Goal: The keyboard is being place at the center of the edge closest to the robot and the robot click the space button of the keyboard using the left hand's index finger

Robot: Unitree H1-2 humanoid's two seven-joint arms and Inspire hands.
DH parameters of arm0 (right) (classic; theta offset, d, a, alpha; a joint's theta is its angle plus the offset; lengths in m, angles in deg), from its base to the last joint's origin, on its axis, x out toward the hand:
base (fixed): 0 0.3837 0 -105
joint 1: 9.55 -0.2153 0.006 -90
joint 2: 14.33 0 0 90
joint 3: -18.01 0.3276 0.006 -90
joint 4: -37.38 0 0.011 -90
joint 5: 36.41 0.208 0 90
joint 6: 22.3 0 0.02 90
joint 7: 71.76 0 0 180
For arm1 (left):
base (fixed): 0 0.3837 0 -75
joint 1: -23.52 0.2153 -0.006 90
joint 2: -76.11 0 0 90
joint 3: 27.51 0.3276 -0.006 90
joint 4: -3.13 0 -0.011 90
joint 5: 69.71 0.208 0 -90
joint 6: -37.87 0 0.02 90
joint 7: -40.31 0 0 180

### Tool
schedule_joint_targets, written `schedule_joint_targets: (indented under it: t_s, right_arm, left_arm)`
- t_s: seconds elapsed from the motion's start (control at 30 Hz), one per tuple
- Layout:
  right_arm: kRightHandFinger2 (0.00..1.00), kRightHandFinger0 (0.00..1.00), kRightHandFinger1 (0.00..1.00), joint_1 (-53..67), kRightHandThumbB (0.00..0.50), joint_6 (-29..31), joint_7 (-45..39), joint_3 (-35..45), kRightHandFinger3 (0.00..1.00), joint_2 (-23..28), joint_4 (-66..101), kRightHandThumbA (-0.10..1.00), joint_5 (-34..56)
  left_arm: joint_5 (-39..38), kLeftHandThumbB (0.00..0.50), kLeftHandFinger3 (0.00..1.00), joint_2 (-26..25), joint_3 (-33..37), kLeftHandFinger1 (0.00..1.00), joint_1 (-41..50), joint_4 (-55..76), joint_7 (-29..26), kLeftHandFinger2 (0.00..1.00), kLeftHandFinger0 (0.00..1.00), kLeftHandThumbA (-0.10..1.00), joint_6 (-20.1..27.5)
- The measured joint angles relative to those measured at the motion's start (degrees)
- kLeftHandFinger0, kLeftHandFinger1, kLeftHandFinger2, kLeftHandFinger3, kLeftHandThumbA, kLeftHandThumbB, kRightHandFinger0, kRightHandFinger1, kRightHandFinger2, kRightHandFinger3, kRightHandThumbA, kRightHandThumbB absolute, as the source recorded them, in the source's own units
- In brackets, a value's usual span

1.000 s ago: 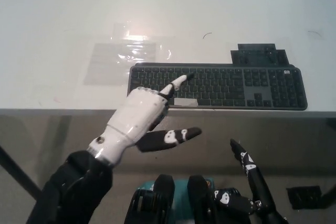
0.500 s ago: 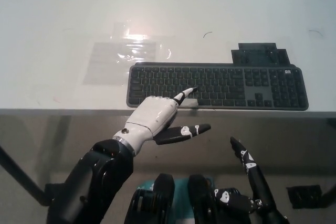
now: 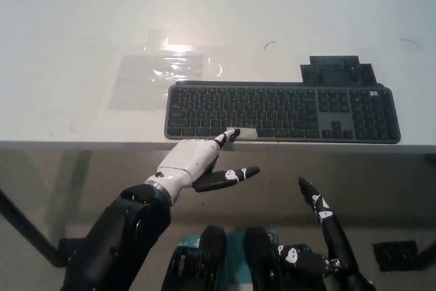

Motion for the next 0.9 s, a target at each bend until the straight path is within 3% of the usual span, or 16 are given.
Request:
schedule_joint_targets:
  t_s: [0.13,0.3,0.47,0.5,0.6,0.77,0.9]
  right_arm:
    - [1.00,1.00,1.00,-0.03,0.339,0.09,0.01,0.06,1.00,-0.01,0.00,1.00,-0.03]
    - [1.00,1.00,1.00,-0.04,0.332,0.09,0.00,0.08,1.00,0.00,0.20,1.00,-0.03]
    - [1.00,1.00,1.00,-0.19,0.338,0.19,0.02,0.13,1.00,0.01,0.22,1.00,-0.15]
    - [1.00,1.00,1.00,-0.22,0.338,0.19,0.03,0.13,1.00,0.00,0.21,1.00,-0.16]
    - [1.00,1.00,1.00,-0.37,0.335,0.22,0.04,0.14,1.00,0.00,0.21,1.00,-0.21]
    - [1.00,1.00,1.00,-0.39,0.341,0.23,0.02,0.21,1.00,0.18,-0.05,1.00,-0.20]
    - [1.00,1.00,1.00,-0.38,0.338,0.22,0.01,0.20,1.00,0.18,-0.27,1.00,-0.20]
  left_arm:
    - [-0.08,0.346,1.00,0.53,1.05,0.09,-1.88,-4.97,-2.85,0.05,0.00,1.00,1.30]
    - [-0.13,0.353,1.00,1.50,3.01,0.16,-3.61,-12.32,-8.22,0.11,0.05,1.00,3.77]
    - [-0.17,0.359,1.00,1.85,4.59,0.12,-3.57,-14.23,-12.36,0.06,0.00,1.00,4.46]
    - [-0.20,0.356,1.00,1.78,4.78,0.15,-3.33,-13.77,-12.68,0.08,0.01,1.00,4.46]
    - [-0.33,0.388,1.00,1.05,5.10,0.13,-1.71,-9.33,-12.60,0.06,0.00,1.00,3.87]
    - [-0.61,0.355,1.00,-0.04,5.40,0.03,3.44,2.28,-9.51,0.00,0.00,1.00,2.58]
    - [-1.14,0.372,1.00,-0.05,5.37,0.00,6.59,10.32,-7.70,0.00,0.00,1.00,2.39]
